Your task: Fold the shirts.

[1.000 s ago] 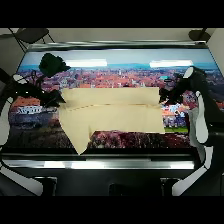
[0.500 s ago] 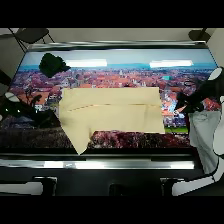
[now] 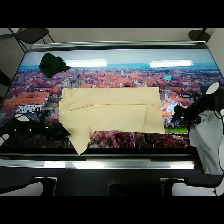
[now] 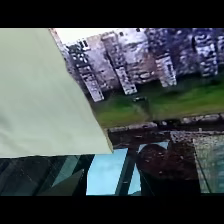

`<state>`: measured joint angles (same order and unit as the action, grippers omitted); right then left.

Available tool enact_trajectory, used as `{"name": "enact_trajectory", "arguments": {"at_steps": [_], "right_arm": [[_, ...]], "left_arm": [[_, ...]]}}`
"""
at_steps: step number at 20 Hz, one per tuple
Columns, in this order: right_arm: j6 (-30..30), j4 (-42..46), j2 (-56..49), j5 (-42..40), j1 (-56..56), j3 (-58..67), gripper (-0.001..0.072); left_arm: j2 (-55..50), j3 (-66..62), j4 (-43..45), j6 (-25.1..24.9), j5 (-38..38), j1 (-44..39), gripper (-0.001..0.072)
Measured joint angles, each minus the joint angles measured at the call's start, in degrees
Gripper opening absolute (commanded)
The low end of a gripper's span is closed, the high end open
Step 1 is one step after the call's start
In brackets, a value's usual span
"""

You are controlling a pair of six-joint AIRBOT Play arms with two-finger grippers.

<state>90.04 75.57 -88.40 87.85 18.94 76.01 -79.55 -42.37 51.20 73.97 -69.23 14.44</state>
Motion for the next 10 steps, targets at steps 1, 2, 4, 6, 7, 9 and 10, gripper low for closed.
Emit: {"name": "enact_trajectory", "arguments": {"at_steps": [1, 2, 4, 6, 7, 9, 10], "right_arm": [[-0.52, -0.13, 0.70, -0.31, 0.00, -1.57, 0.0446], [-1.03, -0.35, 1.42, -0.98, 0.00, -3.37, 0.0446], [-1.62, -0.68, 2.71, -2.19, 0.00, -7.08, 0.0446], [-2.03, -1.77, 3.41, -3.96, 0.00, -10.84, 0.0445], [-2.27, -2.67, 3.61, -5.09, 0.00, -12.61, 0.0445], [-2.60, -4.61, 3.85, -7.82, 0.00, -16.04, 0.0444], [-2.73, -5.55, 3.85, -9.27, 0.00, -17.40, 0.0444]], "left_arm": [[0.09, 0.31, -0.46, 0.42, 0.85, -0.94, 0.0377], [0.13, 0.48, -0.57, 0.63, 1.57, -1.86, 0.0366], [0.13, 0.83, -0.33, 1.22, 3.87, -3.76, 0.0047], [0.11, 0.98, -0.11, 1.73, 5.22, -5.01, 0.0030], [0.00, 0.98, -0.20, 1.88, 5.33, -5.35, 0.0030], [0.09, 1.01, -0.17, 1.90, 5.57, -5.81, 0.0029], [0.11, 1.01, -0.17, 1.90, 5.57, -5.92, 0.0029]]}}
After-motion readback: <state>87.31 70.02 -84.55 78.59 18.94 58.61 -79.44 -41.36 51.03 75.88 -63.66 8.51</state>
